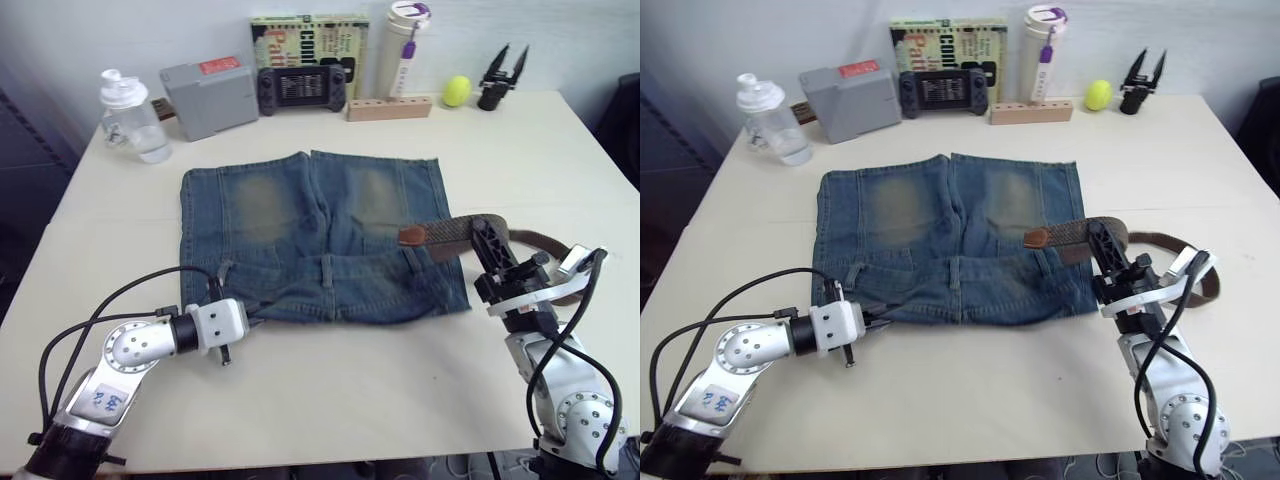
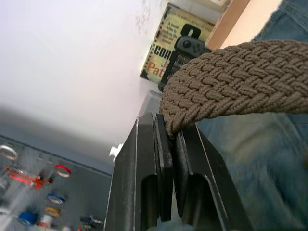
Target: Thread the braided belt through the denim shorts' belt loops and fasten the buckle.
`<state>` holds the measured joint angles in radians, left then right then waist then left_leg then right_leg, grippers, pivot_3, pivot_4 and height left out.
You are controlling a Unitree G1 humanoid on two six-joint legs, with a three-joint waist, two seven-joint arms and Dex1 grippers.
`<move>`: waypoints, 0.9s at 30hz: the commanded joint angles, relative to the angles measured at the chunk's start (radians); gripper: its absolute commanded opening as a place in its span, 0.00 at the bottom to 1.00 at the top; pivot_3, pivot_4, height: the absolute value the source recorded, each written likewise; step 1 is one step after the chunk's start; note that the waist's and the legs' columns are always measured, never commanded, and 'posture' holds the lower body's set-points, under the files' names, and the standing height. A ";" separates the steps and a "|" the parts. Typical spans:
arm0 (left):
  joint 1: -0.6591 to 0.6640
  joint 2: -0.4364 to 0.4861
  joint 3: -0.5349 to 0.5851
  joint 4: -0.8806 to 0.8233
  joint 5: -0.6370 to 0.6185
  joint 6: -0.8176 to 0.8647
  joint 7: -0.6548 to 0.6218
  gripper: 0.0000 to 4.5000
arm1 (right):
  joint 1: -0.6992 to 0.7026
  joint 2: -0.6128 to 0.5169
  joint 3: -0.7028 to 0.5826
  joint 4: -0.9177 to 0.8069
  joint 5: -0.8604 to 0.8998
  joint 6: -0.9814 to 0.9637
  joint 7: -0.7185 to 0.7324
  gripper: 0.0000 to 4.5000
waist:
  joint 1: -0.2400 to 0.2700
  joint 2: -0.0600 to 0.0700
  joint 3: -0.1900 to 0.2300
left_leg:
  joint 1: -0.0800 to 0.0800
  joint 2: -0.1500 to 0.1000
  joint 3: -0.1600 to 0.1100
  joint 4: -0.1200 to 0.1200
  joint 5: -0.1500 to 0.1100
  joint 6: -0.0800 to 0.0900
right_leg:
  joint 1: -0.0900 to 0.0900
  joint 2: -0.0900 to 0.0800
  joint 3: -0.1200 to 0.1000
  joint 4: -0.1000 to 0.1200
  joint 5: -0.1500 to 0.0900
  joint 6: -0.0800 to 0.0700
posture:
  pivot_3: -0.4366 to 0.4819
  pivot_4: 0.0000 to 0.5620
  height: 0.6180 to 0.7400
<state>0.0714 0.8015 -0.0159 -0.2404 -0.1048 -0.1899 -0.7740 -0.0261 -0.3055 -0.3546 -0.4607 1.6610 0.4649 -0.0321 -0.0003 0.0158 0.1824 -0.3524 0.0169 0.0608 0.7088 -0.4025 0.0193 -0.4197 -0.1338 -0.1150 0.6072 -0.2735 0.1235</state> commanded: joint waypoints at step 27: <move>-0.032 0.064 0.195 -0.303 -0.516 0.537 -0.110 0.78 | 0.104 -0.356 -0.143 0.102 -0.003 0.262 0.200 0.00 | 0.024 0.001 0.000 | 0.001 -0.003 0.000 0.005 -0.002 0.002 | 0.004 0.002 0.001 -0.001 0.001 0.001 | 0.48 0.27 0.88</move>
<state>0.0345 0.8766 0.2057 -0.5226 -0.6301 0.3485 -0.8673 0.0779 -0.6610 -0.5038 -0.3520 1.6927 0.7267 0.1653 0.0237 0.0172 0.1825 -0.3521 0.0128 0.0617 0.7133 -0.4041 0.0214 -0.4162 -0.1315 -0.1144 0.6058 -0.2730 0.1244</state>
